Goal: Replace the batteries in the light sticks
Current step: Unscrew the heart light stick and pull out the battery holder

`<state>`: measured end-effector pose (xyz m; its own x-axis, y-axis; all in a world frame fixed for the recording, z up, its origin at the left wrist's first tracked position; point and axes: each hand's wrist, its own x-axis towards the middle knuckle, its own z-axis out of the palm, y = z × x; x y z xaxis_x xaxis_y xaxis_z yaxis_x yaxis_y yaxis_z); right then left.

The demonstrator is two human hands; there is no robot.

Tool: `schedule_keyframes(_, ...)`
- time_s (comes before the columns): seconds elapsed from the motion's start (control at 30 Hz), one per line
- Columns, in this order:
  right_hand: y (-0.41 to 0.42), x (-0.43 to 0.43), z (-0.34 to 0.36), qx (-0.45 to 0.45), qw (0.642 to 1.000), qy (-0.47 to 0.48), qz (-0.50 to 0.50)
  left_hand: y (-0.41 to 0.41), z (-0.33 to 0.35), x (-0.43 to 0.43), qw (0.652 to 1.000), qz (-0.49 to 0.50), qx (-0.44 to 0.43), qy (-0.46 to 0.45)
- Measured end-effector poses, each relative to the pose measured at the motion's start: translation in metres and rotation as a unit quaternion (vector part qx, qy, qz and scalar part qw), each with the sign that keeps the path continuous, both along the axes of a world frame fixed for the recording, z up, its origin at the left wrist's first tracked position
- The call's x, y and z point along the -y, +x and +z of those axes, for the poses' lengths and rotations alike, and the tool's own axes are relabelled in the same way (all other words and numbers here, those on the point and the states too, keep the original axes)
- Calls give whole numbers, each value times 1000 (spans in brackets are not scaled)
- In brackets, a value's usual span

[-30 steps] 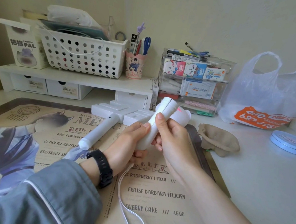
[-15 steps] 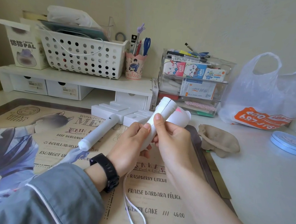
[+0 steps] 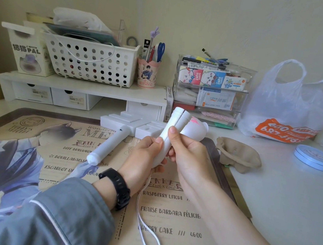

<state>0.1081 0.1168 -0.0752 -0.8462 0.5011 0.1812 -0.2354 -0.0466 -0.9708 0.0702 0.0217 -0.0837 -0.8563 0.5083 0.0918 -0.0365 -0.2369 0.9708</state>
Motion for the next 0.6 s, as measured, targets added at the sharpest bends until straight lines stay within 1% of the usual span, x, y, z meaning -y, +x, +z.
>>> schedule_keyframes(0.1,-1,1,-2,-8,1000,1,-29,-2,-6,-3,997,40,-58,-35)
schedule_keyframes(0.17,-3,1,-3,-7,999,12,-47,-4,-7,-5,996,47,-70,-40)
schedule_keyframes(0.27,-4,0,-4,-1,997,22,-68,-5,-8,-5,997,45,-61,-32)
schedule_keyframes(0.33,-4,0,-3,-4,998,1,-69,-4,-7,-6,998,36,-55,-19)
schedule_keyframes(0.43,-6,-3,-2,-17,998,-36,-49,-1,-4,-7,999,26,-41,0)
schedule_keyframes(0.6,-9,-7,-4,-24,999,-41,-20,0,0,-5,1000,21,-16,12)
